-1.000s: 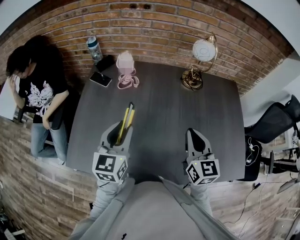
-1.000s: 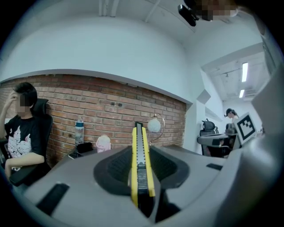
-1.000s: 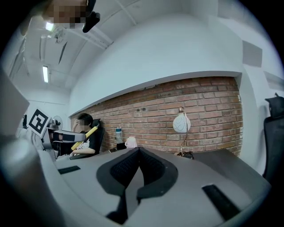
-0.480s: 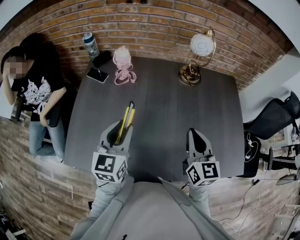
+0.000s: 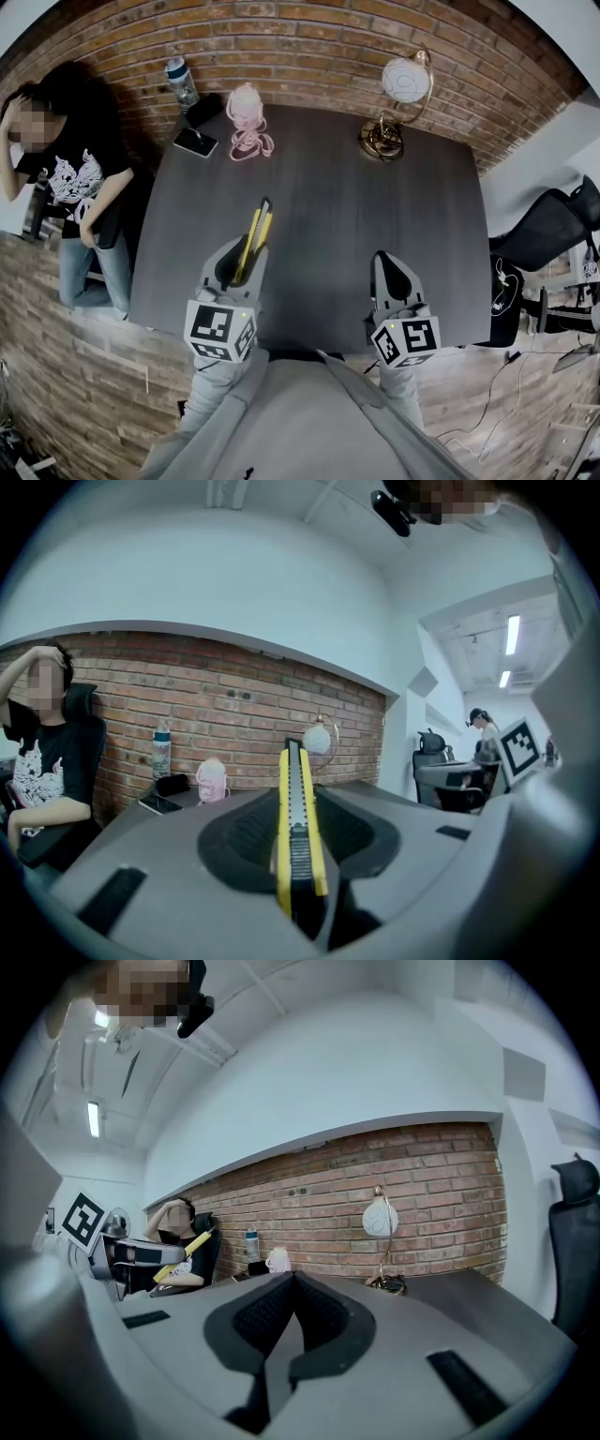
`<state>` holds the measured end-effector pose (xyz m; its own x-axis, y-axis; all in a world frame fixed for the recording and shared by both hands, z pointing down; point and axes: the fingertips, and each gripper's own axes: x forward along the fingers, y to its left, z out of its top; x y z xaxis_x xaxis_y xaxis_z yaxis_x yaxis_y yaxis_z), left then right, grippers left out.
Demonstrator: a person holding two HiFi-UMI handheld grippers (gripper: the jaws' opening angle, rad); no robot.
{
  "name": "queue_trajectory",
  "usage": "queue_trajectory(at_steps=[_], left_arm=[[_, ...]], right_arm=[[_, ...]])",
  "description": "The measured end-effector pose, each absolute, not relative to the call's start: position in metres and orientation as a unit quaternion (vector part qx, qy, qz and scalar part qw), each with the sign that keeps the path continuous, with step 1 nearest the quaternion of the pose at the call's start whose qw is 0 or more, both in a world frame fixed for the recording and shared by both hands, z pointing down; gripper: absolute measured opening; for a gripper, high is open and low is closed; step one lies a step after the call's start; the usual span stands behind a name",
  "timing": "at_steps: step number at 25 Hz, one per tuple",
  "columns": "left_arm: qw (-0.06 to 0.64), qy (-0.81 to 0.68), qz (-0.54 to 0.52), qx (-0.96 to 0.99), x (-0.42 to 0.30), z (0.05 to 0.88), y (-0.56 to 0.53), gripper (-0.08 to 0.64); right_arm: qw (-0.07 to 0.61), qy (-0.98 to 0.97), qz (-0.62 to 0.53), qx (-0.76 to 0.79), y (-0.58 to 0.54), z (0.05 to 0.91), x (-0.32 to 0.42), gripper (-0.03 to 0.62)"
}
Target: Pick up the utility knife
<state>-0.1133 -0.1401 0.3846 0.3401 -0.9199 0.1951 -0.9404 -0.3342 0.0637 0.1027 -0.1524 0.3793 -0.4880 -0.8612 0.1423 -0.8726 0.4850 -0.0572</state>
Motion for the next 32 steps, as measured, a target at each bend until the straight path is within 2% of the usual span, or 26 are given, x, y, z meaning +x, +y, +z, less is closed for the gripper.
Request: queue_trajectory(at_steps=[32], left_arm=[[0.095, -0.546, 0.081, 0.828, -0.090, 0.400, -0.158, 0.130]], right_arm=[[0.065, -0.857, 0.073, 0.507, -0.159, 0.396, 0.109, 0.017]])
